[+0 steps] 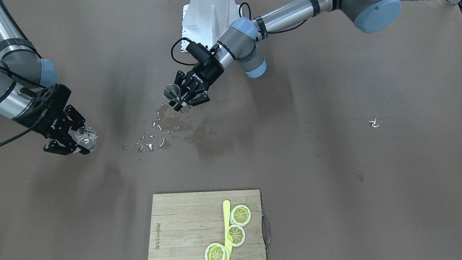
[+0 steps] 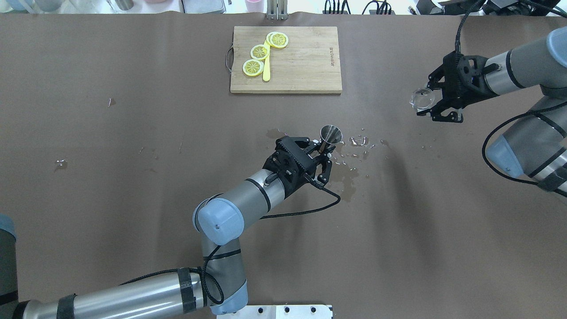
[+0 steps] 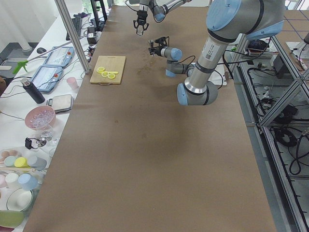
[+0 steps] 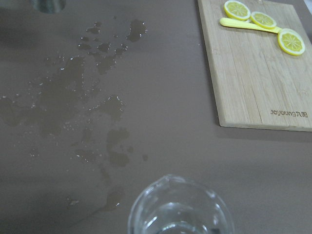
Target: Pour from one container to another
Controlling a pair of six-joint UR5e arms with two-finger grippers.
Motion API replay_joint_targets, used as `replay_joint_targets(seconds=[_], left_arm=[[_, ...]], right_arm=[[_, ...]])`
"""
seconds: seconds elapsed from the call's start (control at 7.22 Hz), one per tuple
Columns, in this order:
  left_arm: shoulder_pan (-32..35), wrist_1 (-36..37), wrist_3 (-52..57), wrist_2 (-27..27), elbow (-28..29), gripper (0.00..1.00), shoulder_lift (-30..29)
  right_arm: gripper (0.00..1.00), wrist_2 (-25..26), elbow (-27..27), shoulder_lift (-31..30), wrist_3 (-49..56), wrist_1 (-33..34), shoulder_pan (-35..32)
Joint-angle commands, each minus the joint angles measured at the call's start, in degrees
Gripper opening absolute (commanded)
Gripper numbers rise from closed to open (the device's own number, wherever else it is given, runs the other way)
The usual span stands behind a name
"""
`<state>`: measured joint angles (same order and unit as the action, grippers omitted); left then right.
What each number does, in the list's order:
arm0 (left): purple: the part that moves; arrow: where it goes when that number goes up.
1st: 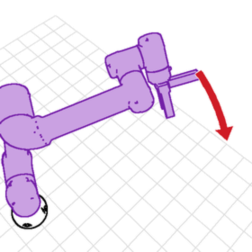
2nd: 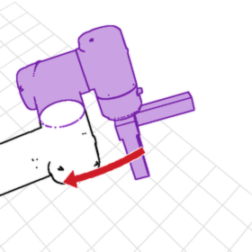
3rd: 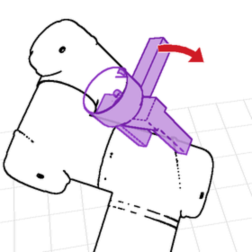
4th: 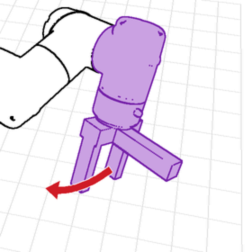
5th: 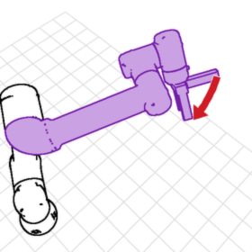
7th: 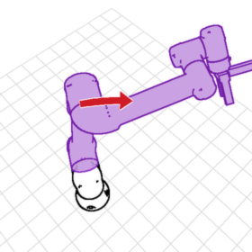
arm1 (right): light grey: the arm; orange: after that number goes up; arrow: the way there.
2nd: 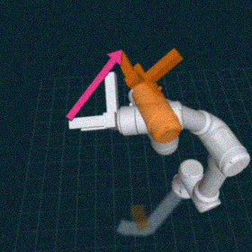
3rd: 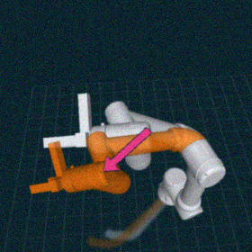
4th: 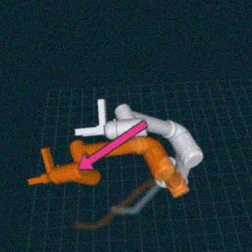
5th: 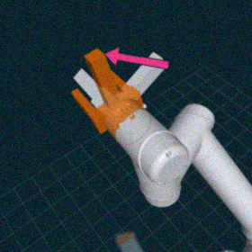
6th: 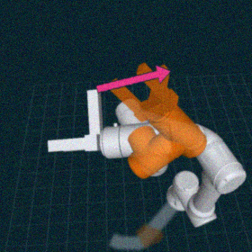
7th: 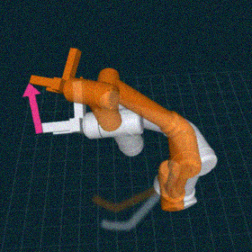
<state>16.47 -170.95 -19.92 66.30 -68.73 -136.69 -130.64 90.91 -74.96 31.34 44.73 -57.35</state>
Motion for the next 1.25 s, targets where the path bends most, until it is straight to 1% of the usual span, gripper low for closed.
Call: replay_joint_targets(seconds=[0.0, 0.14, 0.55, 0.69, 0.83, 0.97, 1.11], left_arm=[[0.0, 0.0, 0.3, -0.1, 0.3, 0.00, -0.2], [0.0, 0.0, 0.3, -0.1, 0.3, 0.00, -0.2], [0.1, 0.1, 0.5, -0.3, 0.5, 0.00, -0.2], [0.3, 0.0, 0.5, -1.5, 0.7, 0.00, 0.0], [0.3, 0.0, 0.5, -2.2, 0.7, 0.00, 0.0], [0.3, 0.0, 0.5, -2.3, 0.9, 0.00, 0.0], [0.5, 0.0, 0.5, -2.4, 1.1, 0.00, 0.0]], right_arm=[[0.00, 0.0, 3.1, 0.3, 3.1, 7.8, 0.3], [0.00, -1.4, 3.0, 0.6, 2.6, 7.7, 0.4], [0.00, -2.2, 3.1, 0.5, 2.7, 7.7, 0.3], [0.00, -3.1, 2.9, 0.7, 2.6, 7.7, 0.6], [0.00, -3.6, 3.7, 1.7, 2.2, 8.6, 0.7], [0.00, -2.9, 5.8, 2.1, 1.3, 11.9, 2.4], [0.00, -2.2, 8.5, 2.9, 1.3, 17.2, 4.2]])
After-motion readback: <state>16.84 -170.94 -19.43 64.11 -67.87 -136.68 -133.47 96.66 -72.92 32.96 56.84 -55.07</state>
